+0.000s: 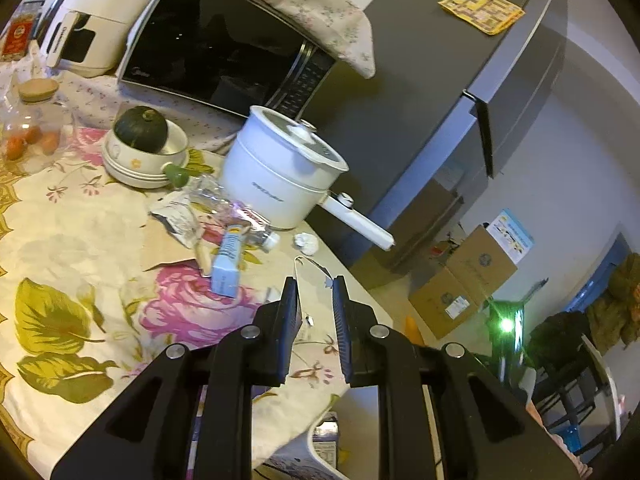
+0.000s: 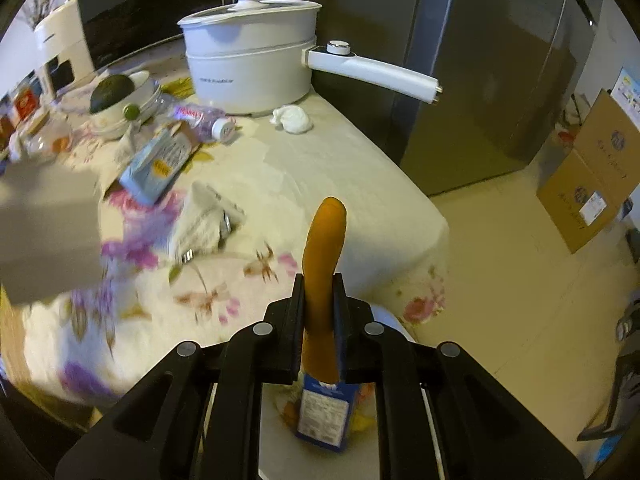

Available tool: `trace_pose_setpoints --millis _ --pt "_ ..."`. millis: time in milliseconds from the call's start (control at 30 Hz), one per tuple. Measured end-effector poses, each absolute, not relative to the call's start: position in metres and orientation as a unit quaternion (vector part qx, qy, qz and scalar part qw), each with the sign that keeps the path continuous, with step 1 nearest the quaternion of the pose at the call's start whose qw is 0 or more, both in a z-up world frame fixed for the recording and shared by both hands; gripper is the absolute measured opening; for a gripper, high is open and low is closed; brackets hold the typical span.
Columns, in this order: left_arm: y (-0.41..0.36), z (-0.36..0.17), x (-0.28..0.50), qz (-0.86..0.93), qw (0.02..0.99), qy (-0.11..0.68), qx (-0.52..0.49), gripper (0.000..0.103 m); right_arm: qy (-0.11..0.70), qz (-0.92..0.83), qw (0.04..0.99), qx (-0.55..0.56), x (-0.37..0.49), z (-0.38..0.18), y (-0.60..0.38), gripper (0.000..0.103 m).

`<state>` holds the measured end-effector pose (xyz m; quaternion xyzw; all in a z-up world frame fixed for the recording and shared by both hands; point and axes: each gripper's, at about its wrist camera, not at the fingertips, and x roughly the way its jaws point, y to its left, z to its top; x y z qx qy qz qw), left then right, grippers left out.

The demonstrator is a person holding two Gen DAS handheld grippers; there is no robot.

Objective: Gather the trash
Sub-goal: 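Drop the sweet potato into the bin with the right gripper while the left drops the blue wrapper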

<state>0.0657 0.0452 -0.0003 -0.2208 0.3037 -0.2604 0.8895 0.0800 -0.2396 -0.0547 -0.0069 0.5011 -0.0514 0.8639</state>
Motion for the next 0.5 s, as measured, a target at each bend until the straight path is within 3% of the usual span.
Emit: trace_pose_setpoints --millis 233,300,333,433,500 --pt "0.029 -0.001 0.061 -0.275 0.884 0.311 -0.215 0.019 0.546 -0.060 0.836 -0.001 0.039 -0.081 -0.260 0.013" --pt "0.023 -0.002 0.061 -0.278 0.883 0.313 -0.211 0.019 0.556 -0.060 0.829 0.008 0.032 -0.086 -0.261 0.018" --pt "0.021 -0.003 0.061 -0.280 0.882 0.315 -0.210 0.019 0.557 -0.067 0.828 0.006 0.027 -0.088 -0.261 0.023" --pt "0.013 -0.005 0.060 -0.287 0.879 0.319 -0.208 0.019 0.540 -0.099 0.836 0.002 0.013 -0.087 -0.264 0.068" --pt "0.008 -0.006 0.059 -0.293 0.876 0.321 -0.210 0.019 0.520 -0.126 0.845 -0.002 0.005 -0.082 -0.269 0.077"
